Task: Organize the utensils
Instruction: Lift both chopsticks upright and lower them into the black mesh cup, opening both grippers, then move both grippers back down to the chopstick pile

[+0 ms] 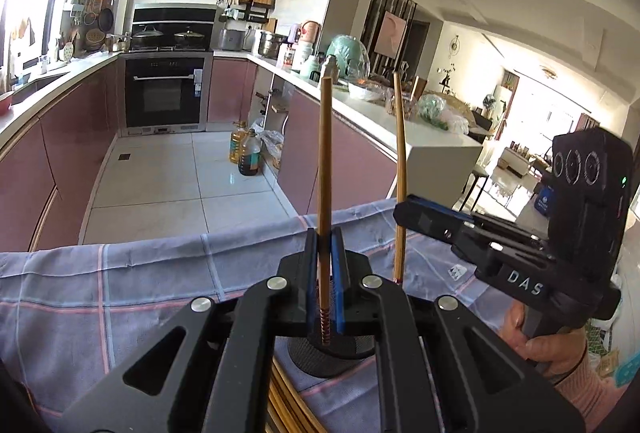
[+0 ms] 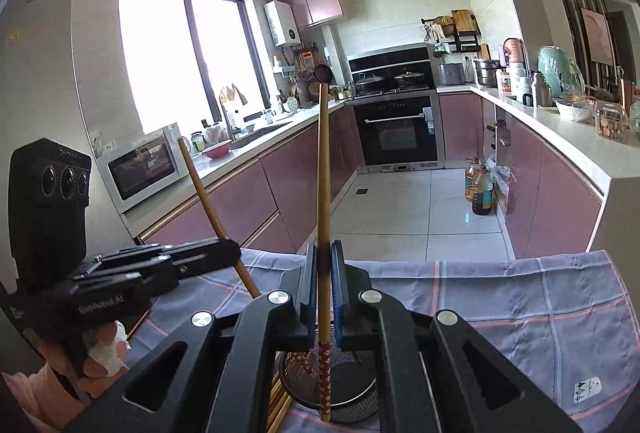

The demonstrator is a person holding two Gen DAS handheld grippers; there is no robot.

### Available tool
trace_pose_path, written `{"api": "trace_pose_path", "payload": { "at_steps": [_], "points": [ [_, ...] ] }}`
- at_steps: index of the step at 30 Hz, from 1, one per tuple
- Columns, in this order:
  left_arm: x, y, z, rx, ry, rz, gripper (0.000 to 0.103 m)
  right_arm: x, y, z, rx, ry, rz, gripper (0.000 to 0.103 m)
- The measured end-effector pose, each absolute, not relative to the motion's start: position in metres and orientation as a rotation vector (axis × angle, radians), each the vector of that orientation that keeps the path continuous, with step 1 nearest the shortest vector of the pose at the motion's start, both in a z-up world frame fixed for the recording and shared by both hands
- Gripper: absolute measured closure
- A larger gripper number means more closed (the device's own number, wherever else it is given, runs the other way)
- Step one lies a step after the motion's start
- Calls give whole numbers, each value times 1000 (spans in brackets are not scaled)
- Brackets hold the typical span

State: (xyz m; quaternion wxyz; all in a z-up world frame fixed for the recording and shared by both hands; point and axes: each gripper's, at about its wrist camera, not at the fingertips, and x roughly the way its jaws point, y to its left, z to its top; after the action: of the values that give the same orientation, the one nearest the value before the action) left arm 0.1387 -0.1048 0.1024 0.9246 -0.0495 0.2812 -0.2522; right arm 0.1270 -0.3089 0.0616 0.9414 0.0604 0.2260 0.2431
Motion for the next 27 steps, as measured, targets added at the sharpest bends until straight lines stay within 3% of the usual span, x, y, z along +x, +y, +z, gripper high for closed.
{"api": "trace_pose_path", "payload": {
  "at_steps": [10, 20, 21, 22, 23, 27],
  "points": [
    [167, -110, 44, -55, 653, -498, 96, 134, -316, 64, 173, 427, 494, 97],
    [176, -117, 29, -21, 693, -499, 94, 165, -301, 5, 138, 701, 461, 94],
    [176, -117, 28, -17, 693, -491, 93, 165, -302, 2, 147, 703, 456, 82],
    [177, -116, 27, -12, 692, -487, 91, 162, -304, -1, 151, 702, 449, 57],
    [176, -115, 26, -9, 692, -484, 87, 159, -306, -3, 151, 697, 442, 43],
    [172, -109, 20, -20, 699, -484, 80, 153, -318, -13, 190, 724, 427, 43]
  ]
}}
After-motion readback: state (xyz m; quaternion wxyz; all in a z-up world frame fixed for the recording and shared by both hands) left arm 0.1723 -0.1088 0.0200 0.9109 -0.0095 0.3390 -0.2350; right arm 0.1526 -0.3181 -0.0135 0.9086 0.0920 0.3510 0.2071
